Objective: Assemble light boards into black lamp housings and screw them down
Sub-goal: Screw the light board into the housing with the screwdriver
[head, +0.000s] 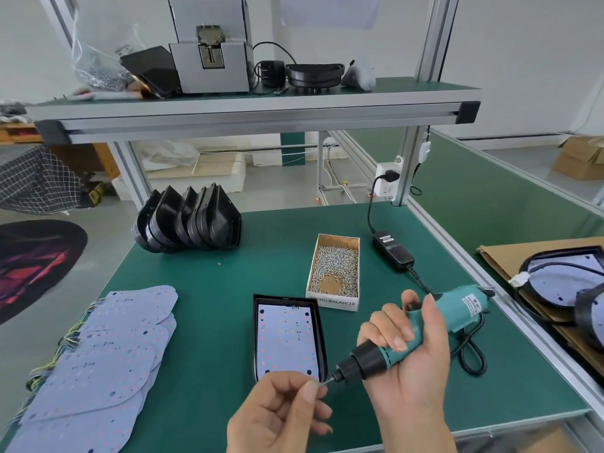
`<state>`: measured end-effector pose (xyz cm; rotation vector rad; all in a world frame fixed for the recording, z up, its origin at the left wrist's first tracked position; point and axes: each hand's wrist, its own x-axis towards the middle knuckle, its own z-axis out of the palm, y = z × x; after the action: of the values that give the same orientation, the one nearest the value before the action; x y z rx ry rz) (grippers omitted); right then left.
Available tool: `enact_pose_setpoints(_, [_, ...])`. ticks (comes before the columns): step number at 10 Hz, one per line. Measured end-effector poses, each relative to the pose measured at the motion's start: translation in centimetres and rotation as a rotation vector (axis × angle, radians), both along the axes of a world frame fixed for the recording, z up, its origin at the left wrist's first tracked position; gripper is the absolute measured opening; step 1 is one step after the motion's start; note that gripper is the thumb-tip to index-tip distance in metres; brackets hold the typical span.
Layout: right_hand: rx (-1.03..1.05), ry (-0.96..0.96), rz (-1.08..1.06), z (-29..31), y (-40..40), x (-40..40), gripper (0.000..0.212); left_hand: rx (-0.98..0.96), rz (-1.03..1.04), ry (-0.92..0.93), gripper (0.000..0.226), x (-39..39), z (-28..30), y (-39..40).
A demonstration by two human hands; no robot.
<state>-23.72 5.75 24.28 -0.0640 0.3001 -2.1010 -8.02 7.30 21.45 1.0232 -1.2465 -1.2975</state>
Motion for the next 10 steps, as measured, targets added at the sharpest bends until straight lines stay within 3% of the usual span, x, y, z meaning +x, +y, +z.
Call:
enact_pose_setpoints(8, [0.005,0.002,-0.007,0.2,0.6,0.3,0.017,-0.092,0.106,-0.129,0.03,-0.8,-1.0,0.6])
enact_pose_setpoints(10, [0.007,0.012,-0.01,0.1,0.6,0.5,0.018,-0.202,0.15,-0.236,0.043,-0.9,-1.5,0.9])
